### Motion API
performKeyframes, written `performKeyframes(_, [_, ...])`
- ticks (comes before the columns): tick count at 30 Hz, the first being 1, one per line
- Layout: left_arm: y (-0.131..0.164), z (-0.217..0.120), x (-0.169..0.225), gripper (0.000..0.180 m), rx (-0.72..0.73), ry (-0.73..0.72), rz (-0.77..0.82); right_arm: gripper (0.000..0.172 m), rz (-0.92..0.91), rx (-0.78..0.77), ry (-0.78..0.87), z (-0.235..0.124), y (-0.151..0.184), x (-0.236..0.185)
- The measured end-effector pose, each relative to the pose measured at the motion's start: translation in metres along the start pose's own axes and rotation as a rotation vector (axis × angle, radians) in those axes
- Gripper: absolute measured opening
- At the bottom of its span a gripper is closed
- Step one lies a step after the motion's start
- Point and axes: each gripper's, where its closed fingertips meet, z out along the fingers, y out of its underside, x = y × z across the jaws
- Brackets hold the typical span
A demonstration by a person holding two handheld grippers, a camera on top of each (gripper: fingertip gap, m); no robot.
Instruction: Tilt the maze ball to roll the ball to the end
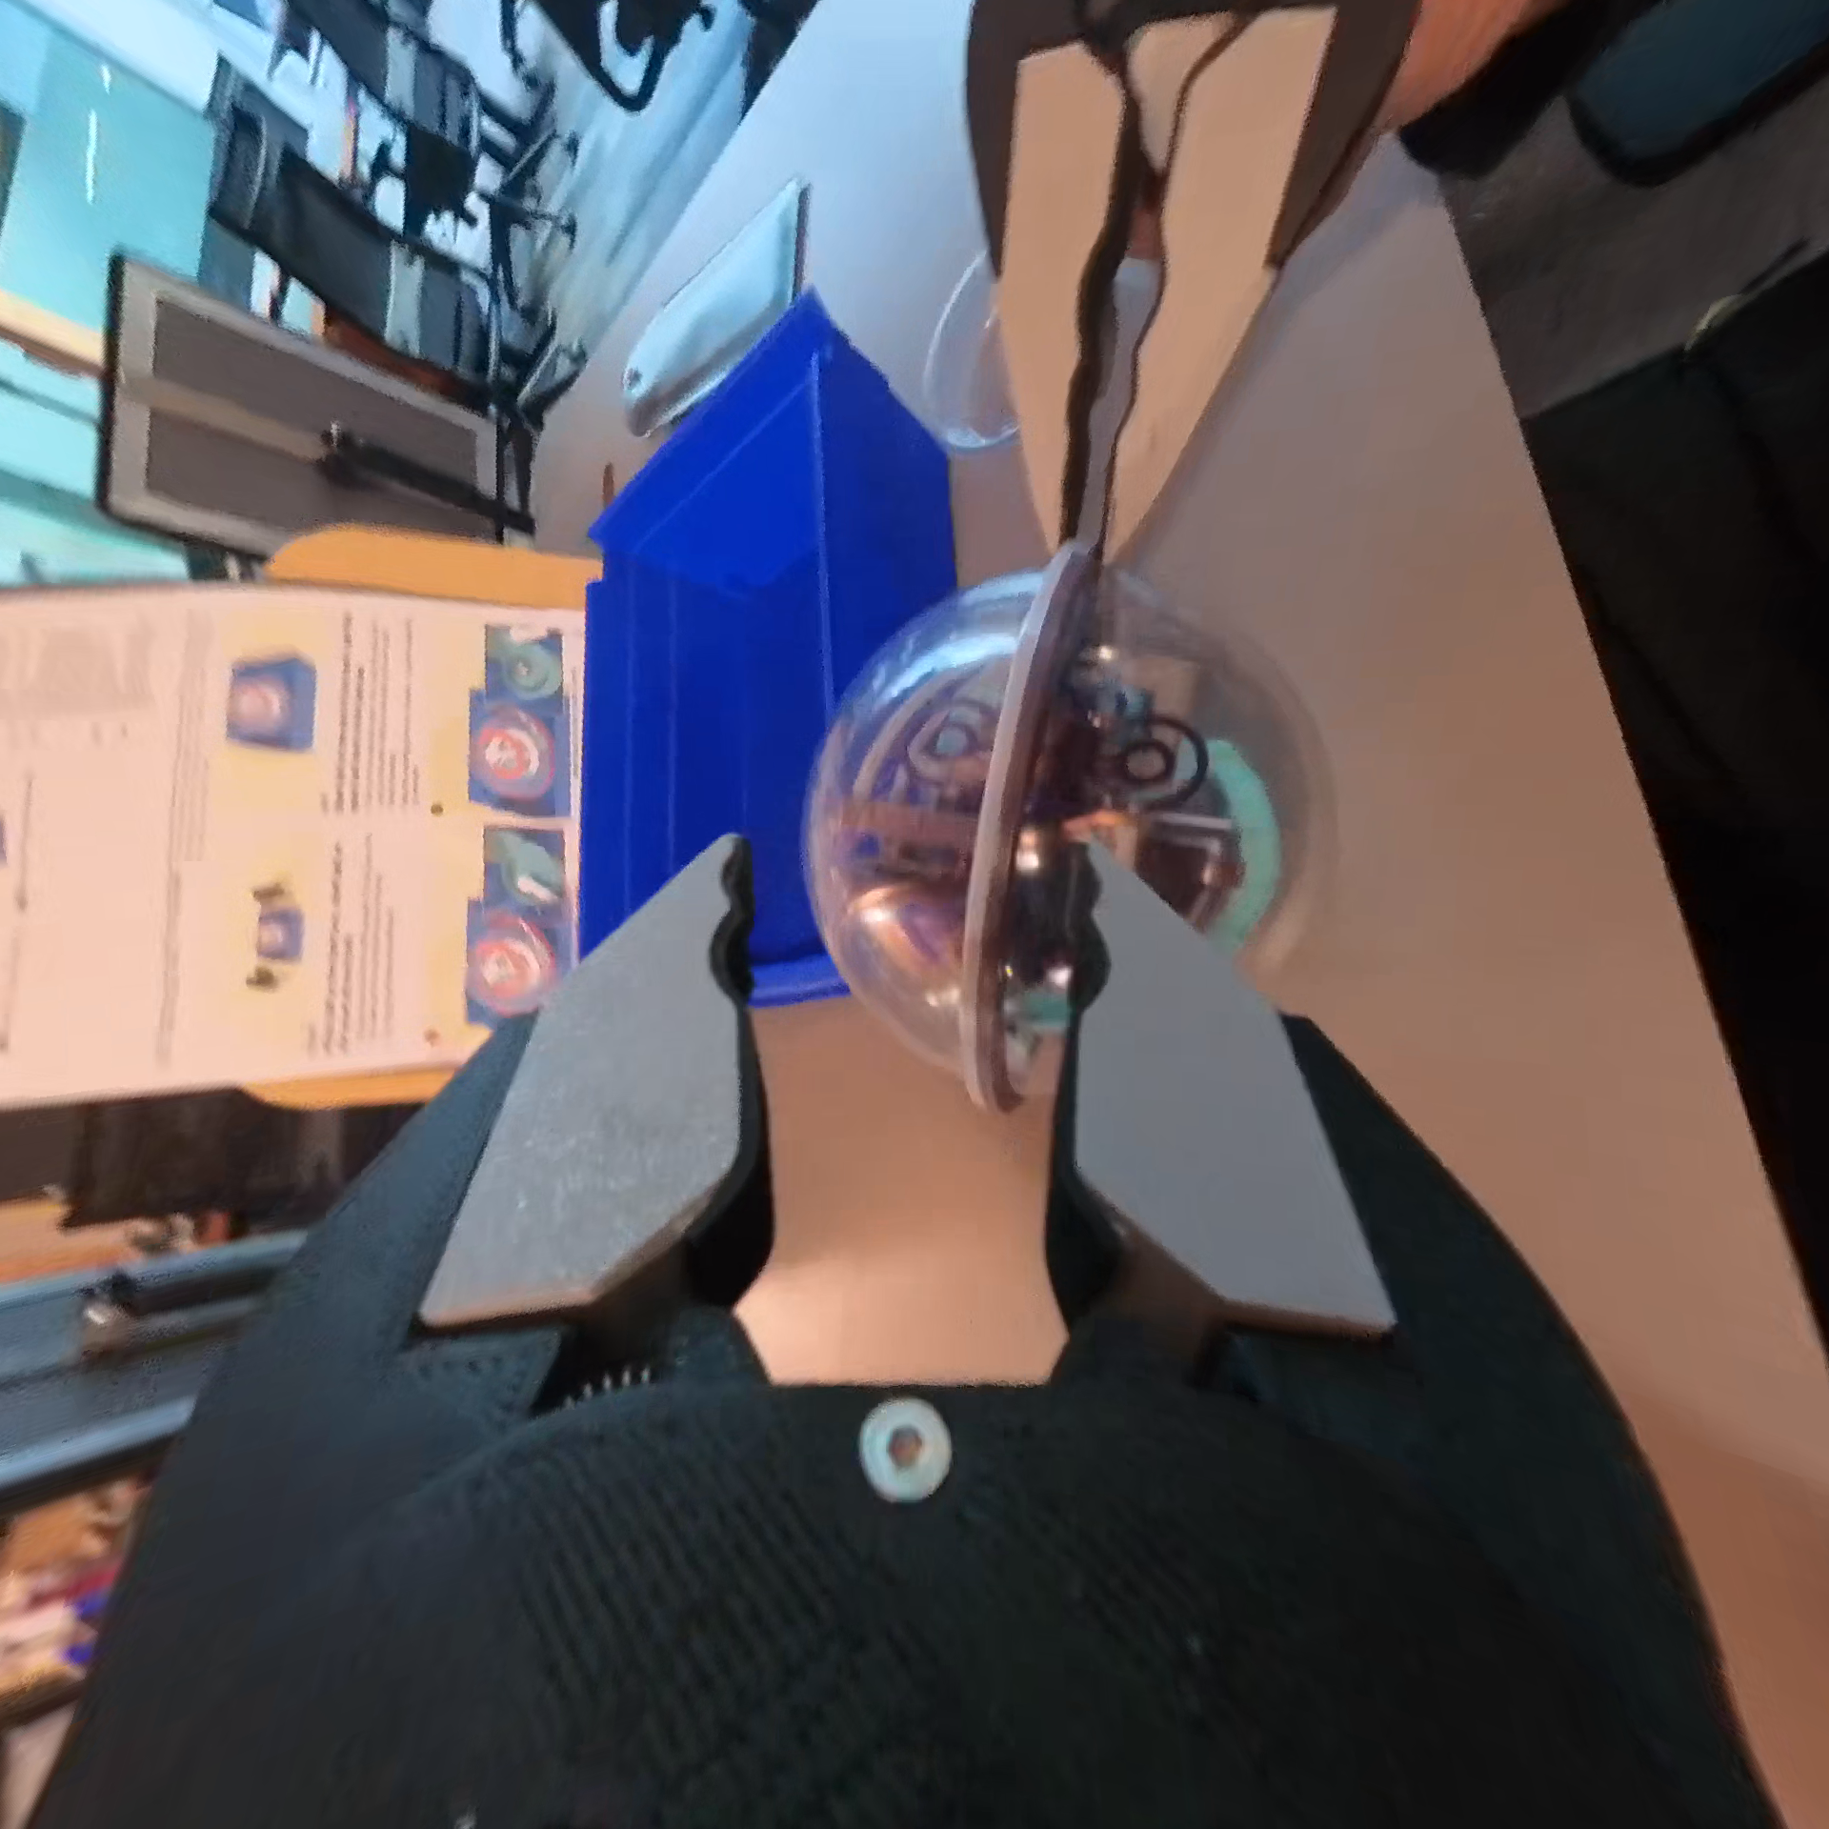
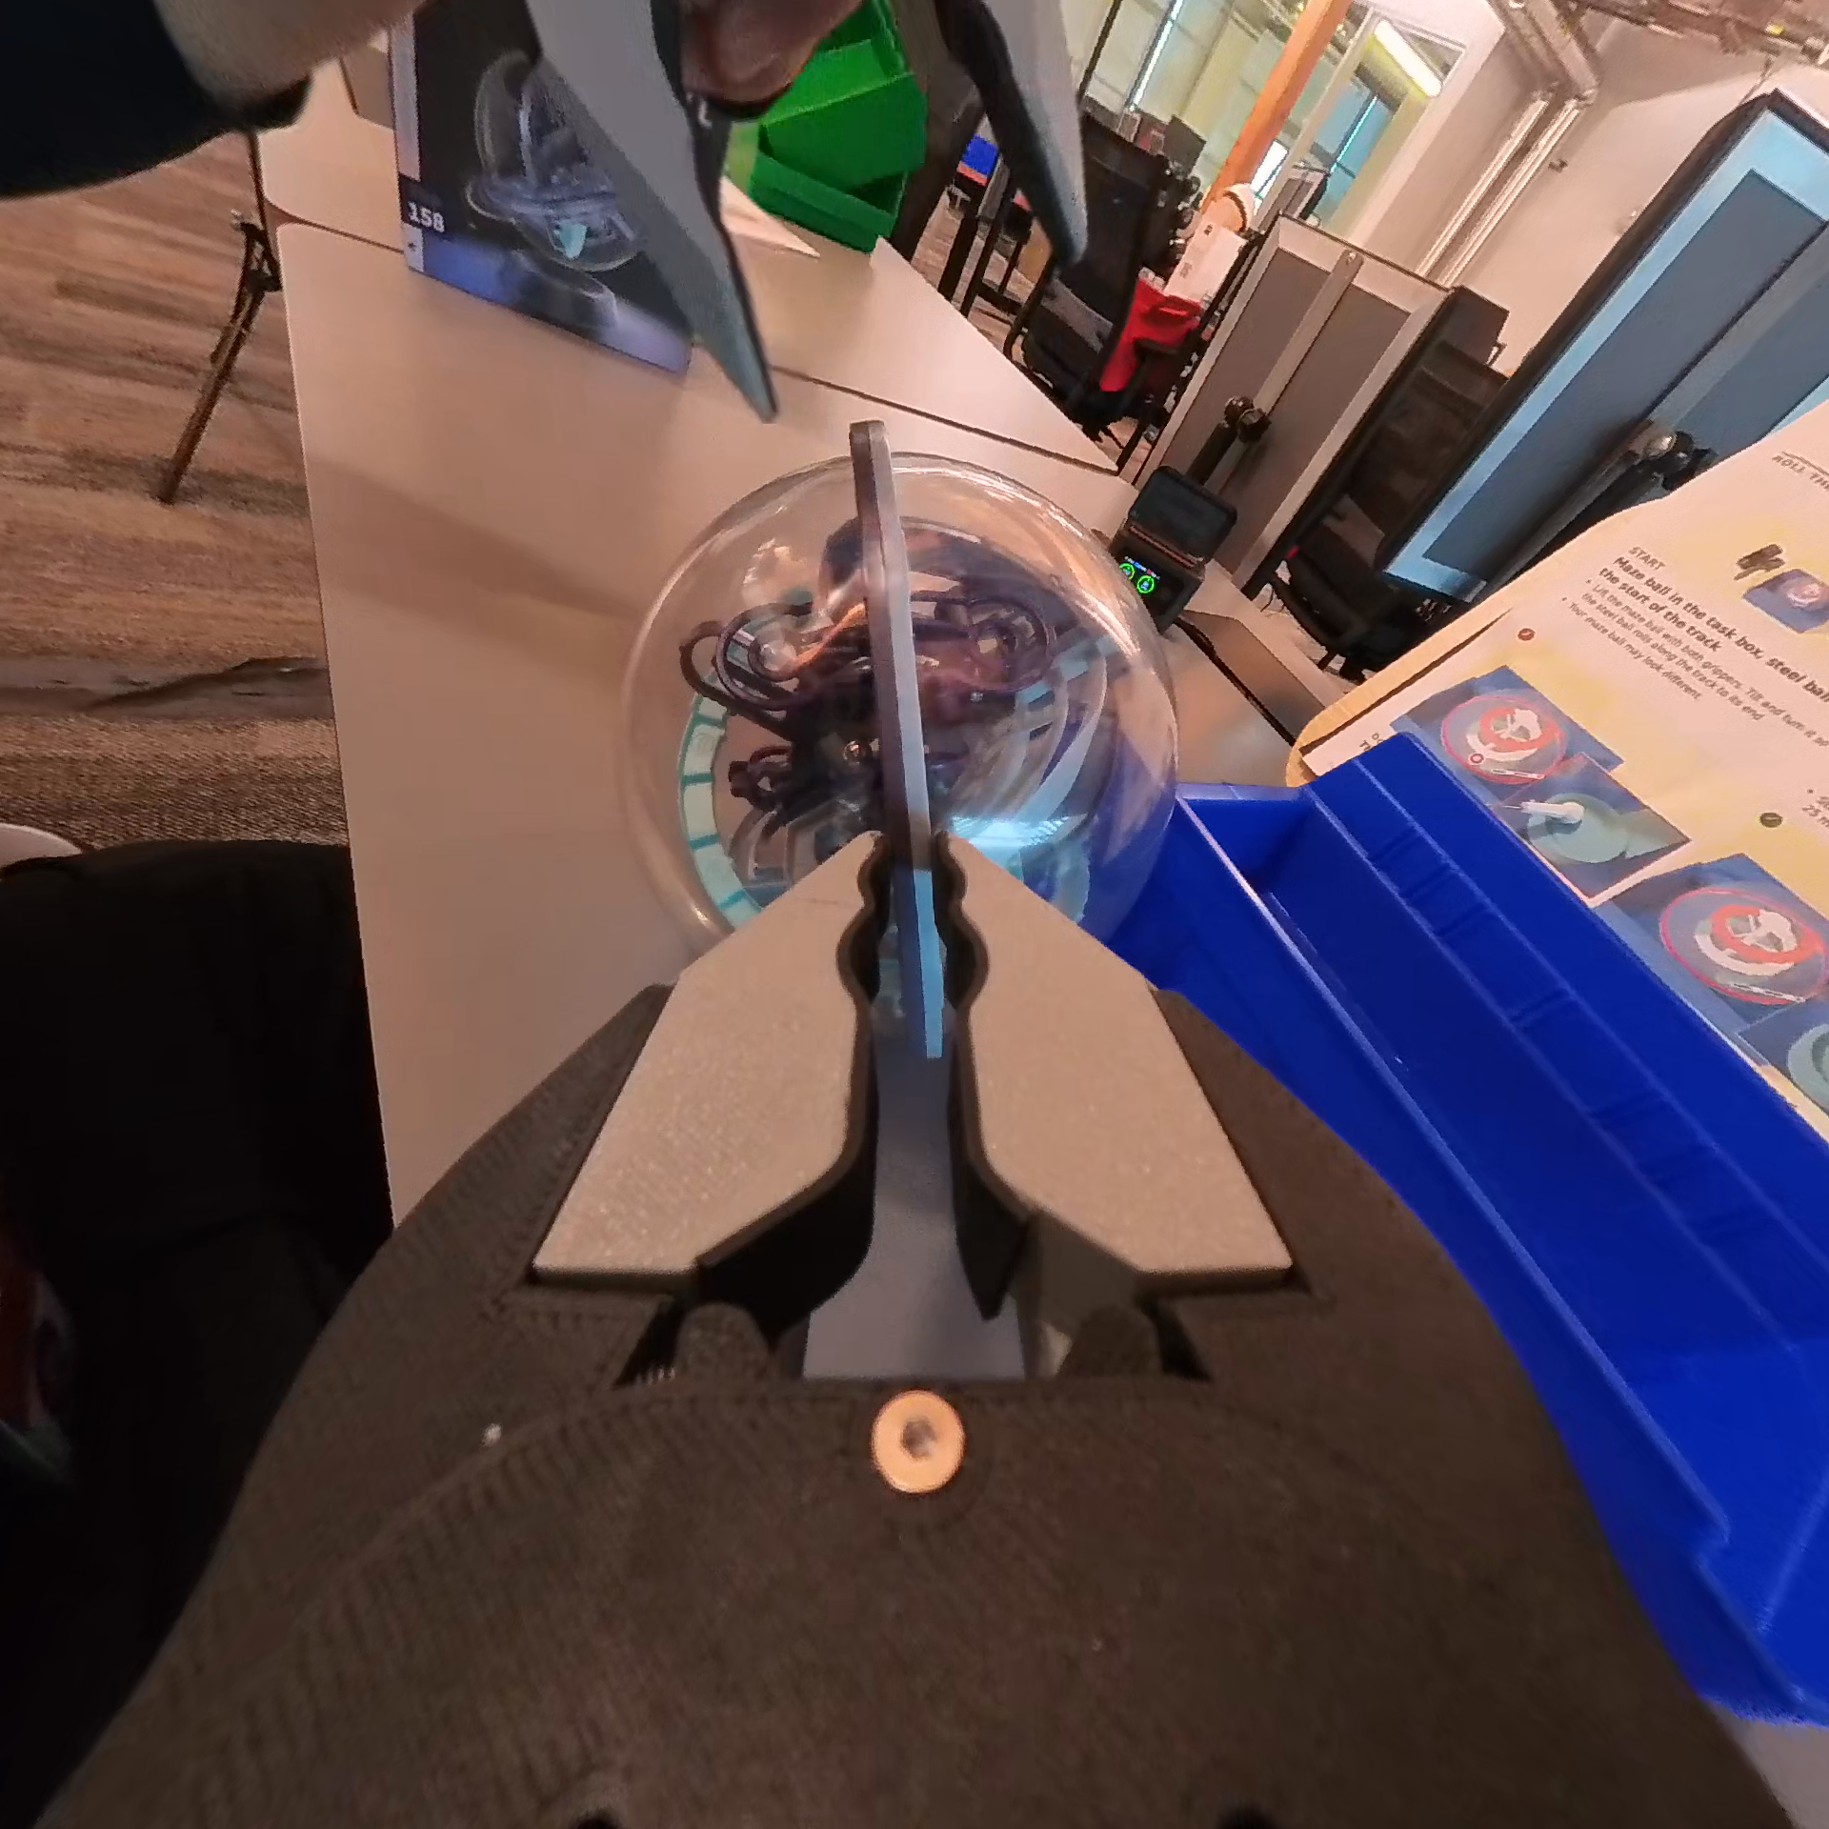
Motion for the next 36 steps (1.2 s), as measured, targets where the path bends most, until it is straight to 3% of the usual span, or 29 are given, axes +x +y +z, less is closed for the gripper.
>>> performKeyframes(1, [0.011, -0.002, 0.001, 0.07, -0.012, -0.003, -0.054, 0.004, 0.001, 0.0, 0.0, 0.0, 0.0, 0.0])
performKeyframes(7, [0.084, 0.016, 0.031, 0.086, -0.054, 0.05, -0.304, 0.004, 0.023, 0.007, -0.007, -0.001, 0.001, 0.001])
performKeyframes(9, [0.095, 0.024, 0.036, 0.091, -0.01, 0.069, -0.388, 0.005, 0.033, 0.012, -0.013, -0.001, 0.001, 0.001])
performKeyframes(13, [0.098, 0.038, 0.038, 0.123, 0.127, 0.114, -0.51, 0.004, 0.068, 0.027, -0.033, -0.002, 0.002, 0.002])
performKeyframes(15, [0.096, 0.045, 0.04, 0.129, 0.173, 0.16, -0.539, 0.005, 0.082, 0.033, -0.04, -0.003, 0.004, 0.003])
performKeyframes(22, [0.073, 0.057, 0.053, 0.114, 0.298, 0.276, -0.518, 0.005, 0.109, 0.051, -0.055, -0.006, 0.005, 0.007])
performKeyframes(31, [0.066, 0.063, 0.052, 0.128, 0.322, 0.265, -0.536, 0.006, 0.096, 0.065, -0.111, -0.005, 0.003, 0.004])
performKeyframes(34, [0.064, 0.063, 0.052, 0.128, 0.335, 0.265, -0.546, 0.045, 0.108, 0.062, -0.103, -0.003, 0.005, 0.007])
performKeyframes(36, [0.063, 0.064, 0.052, 0.127, 0.336, 0.27, -0.55, 0.058, 0.1, 0.043, -0.097, 0.0, 0.009, 0.007])
